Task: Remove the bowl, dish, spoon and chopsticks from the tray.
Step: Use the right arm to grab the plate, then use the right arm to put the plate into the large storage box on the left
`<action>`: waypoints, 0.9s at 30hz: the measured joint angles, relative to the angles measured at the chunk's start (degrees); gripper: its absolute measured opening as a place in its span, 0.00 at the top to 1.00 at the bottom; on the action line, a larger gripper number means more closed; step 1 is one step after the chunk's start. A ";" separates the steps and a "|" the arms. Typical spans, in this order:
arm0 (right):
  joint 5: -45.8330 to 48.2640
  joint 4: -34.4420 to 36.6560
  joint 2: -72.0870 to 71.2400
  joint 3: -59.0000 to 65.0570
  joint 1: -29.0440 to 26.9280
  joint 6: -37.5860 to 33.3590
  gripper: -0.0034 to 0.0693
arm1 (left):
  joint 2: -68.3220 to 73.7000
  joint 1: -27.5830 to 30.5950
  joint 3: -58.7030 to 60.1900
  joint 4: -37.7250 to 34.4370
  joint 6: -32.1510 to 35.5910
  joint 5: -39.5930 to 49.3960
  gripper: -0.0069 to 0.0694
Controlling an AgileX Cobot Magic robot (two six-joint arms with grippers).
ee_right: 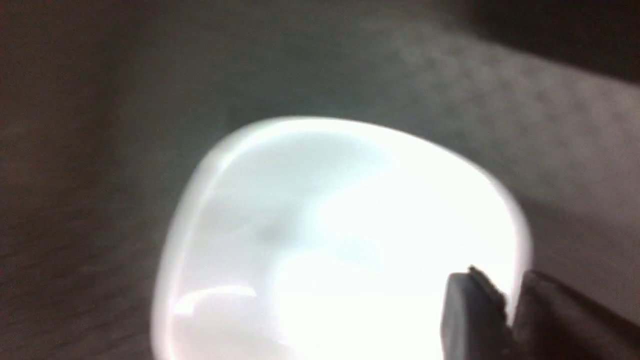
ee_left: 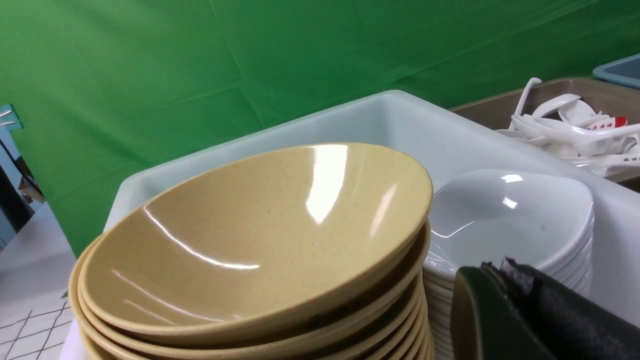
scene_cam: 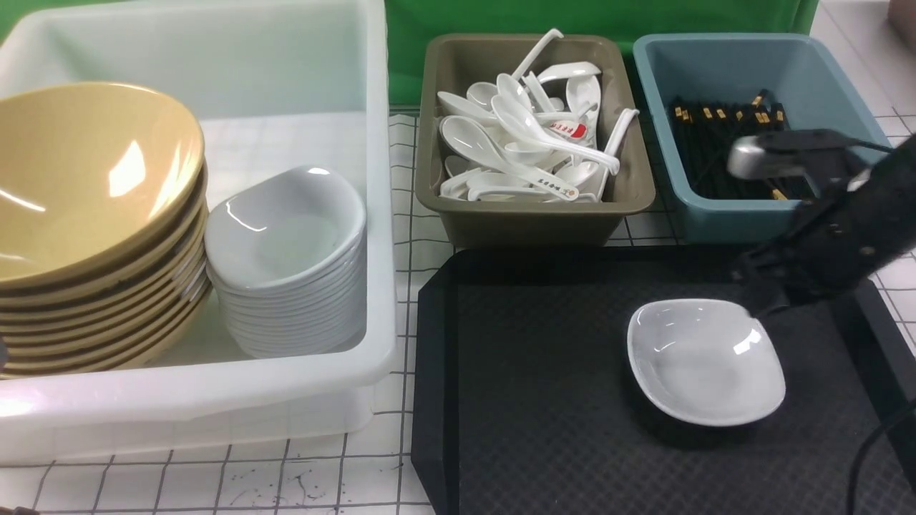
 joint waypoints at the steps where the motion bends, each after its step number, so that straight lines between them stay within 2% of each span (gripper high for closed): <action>1: -0.23 -0.16 0.17 0.33 -0.44 0.58 0.61 | 0.00 0.00 0.00 0.00 0.00 0.00 0.93; 3: -1.29 -0.15 1.03 2.21 -1.20 1.31 0.47 | 0.00 0.00 0.00 0.00 0.00 0.05 0.93; 5: -2.22 0.78 2.04 3.62 -1.20 1.46 0.40 | 0.00 0.00 0.00 0.00 0.00 0.05 0.93; 7: -2.80 2.36 3.08 4.60 -1.20 0.75 0.37 | 0.00 0.00 0.00 0.00 0.00 0.05 0.93; 9: -3.73 7.26 4.78 5.97 -1.20 -2.68 0.38 | 0.00 0.00 0.00 0.00 0.00 0.05 0.93; 12: -4.35 12.61 5.69 6.29 -1.20 -6.85 0.55 | 0.00 0.00 0.00 0.00 0.00 0.17 0.93; 14: -4.51 15.03 5.26 6.05 -1.20 -8.63 0.75 | 0.00 0.00 0.00 0.00 0.00 0.16 0.93; 15: -3.84 15.72 4.76 5.61 -1.20 -8.94 0.80 | -0.02 0.00 0.00 0.00 0.00 0.16 0.93; 18: -1.14 16.53 1.29 3.19 -1.20 -9.86 0.86 | -0.07 0.00 0.00 0.00 0.00 0.21 0.93; 22: 1.08 17.69 -4.46 -2.35 1.13 -9.94 0.86 | -0.07 0.00 0.00 0.00 0.00 0.18 0.93; 24: -0.60 18.99 -6.87 -5.92 4.75 -9.98 0.86 | -0.07 0.00 0.00 0.00 0.00 -0.10 0.93; 27: -8.31 20.99 -7.70 -12.00 14.74 -9.85 0.86 | -0.07 0.00 0.00 0.00 0.00 -1.09 0.93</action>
